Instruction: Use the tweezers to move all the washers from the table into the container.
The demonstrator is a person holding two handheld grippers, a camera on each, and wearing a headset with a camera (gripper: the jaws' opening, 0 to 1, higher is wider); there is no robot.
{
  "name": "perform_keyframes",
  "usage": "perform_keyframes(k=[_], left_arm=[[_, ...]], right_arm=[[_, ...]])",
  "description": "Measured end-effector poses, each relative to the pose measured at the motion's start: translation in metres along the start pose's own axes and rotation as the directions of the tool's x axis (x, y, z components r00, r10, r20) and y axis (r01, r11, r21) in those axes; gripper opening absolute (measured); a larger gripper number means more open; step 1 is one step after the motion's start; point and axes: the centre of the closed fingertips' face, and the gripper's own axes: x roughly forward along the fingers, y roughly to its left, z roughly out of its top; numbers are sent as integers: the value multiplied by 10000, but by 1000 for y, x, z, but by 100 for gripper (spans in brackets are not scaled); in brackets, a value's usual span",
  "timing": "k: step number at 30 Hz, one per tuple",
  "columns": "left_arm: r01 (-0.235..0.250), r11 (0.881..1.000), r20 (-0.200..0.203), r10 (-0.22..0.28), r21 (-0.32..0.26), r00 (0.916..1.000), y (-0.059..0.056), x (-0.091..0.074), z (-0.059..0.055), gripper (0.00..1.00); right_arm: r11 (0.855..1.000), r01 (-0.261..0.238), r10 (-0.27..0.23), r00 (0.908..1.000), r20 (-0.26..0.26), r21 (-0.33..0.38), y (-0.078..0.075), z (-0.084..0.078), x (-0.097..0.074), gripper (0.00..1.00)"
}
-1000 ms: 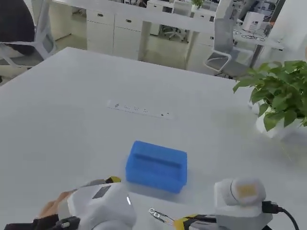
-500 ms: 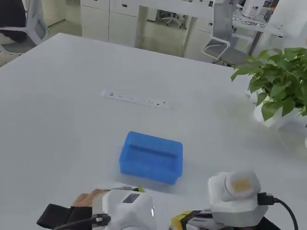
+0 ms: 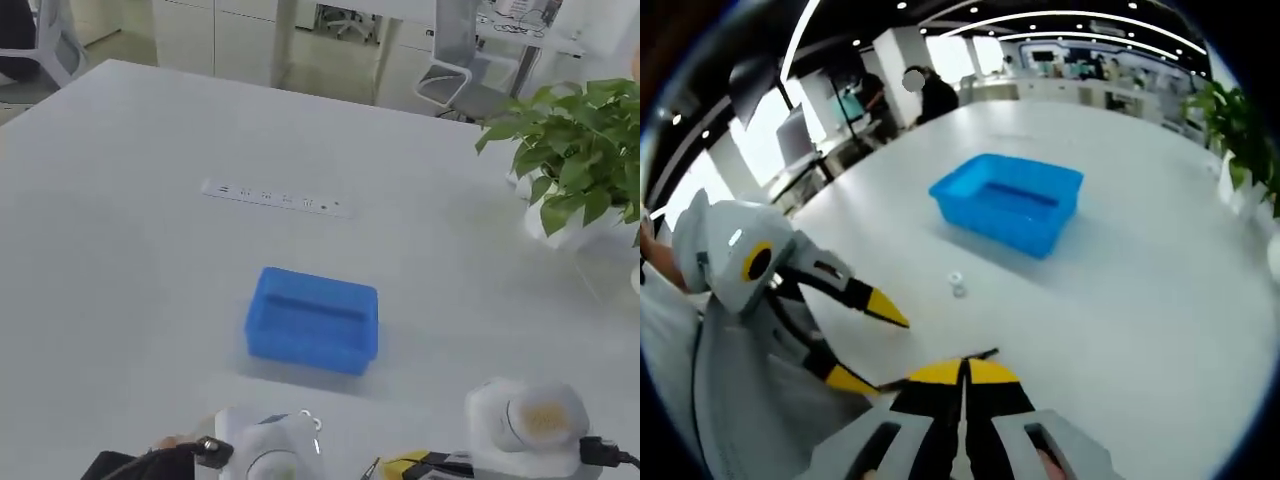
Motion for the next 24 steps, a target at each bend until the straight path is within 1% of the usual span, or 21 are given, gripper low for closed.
perform_keyframes(k=[3,5,8,9,10,13,15,16,17,19,20,24], left_arm=[[-112,9999,-72,111,-96,9999,-2,7,4,34],[-99,9997,-218,94,-230,9997,-3,12,3,32],[-52,9995,-207,46,-327,9998,-4,15,5,29],[-80,9995,-134,76,-309,9999,-4,15,6,28],[-69,9995,-160,63,-319,9999,-4,17,8,27],[-150,9998,-81,149,-131,9999,-5,21,12,23],[-221,9997,-83,220,-69,9997,-5,23,13,19],[-314,9995,-40,314,7,9995,-3,24,14,15],[-318,9995,-42,318,57,9995,-2,24,14,8],[-337,9994,20,336,94,9994,-1,24,15,5],[-320,9994,7,320,131,9995,-1,24,15,4],[-151,9998,-57,152,157,9999,0,24,14,3]], right_arm=[[9997,231,-231,9996,166,15,-1,0,-4,0],[9994,344,-343,9990,283,-62,-1,0,-6,0],[9993,322,-316,9990,310,-198,0,-1,-6,0],[9991,340,-332,9990,315,-245,1,0,-6,0],[9988,372,-362,9989,311,-323,2,-1,-6,0],[9973,561,-542,9977,398,-479,2,0,-6,0],[9966,653,-627,9967,507,-507,2,0,-6,0],[9961,687,-656,9963,562,-549,2,0,-7,0],[9954,698,-656,9957,655,-654,2,1,-7,0],[9928,671,-604,9958,684,-992,4,3,-7,0],[9917,630,-557,9962,667,-1120,5,3,-7,0],[9831,475,-380,9977,563,-1769,10,6,-6,0]])
